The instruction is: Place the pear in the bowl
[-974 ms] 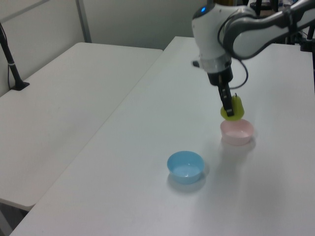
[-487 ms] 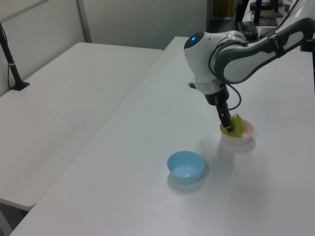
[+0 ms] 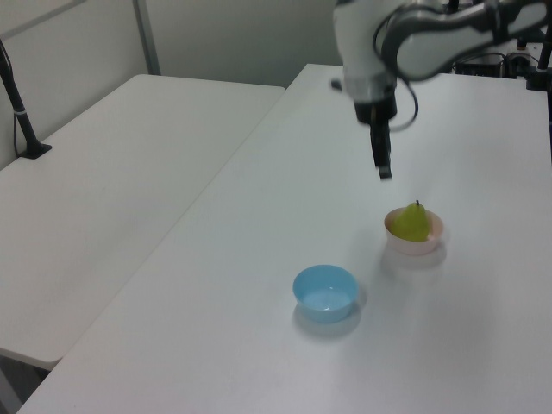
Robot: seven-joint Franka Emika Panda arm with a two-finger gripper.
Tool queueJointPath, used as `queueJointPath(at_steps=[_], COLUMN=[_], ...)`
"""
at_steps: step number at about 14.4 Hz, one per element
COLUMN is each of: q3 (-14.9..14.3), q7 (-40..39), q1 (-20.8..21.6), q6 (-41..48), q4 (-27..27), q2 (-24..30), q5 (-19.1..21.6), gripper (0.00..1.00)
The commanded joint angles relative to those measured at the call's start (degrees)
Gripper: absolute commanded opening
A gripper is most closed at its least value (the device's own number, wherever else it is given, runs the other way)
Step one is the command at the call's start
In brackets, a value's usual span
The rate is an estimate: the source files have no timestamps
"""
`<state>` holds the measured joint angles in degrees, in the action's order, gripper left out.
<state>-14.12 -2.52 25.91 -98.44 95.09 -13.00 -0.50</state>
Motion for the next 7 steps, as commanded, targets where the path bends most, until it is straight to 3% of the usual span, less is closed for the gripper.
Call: queueJointPath(at_steps=[1, 3, 7], q3=[1.9, 3.5, 5.9], q7=[0.3, 3.1, 5.9], q1=[-9.2, -14.1, -18.4], q6=[0.8, 0.9, 0.9], q4=[0.2, 0.2, 0.2], q2=[5.8, 7.0, 8.2], q5=[0.8, 0.1, -0.1], gripper=[1.0, 1.0, 1.0])
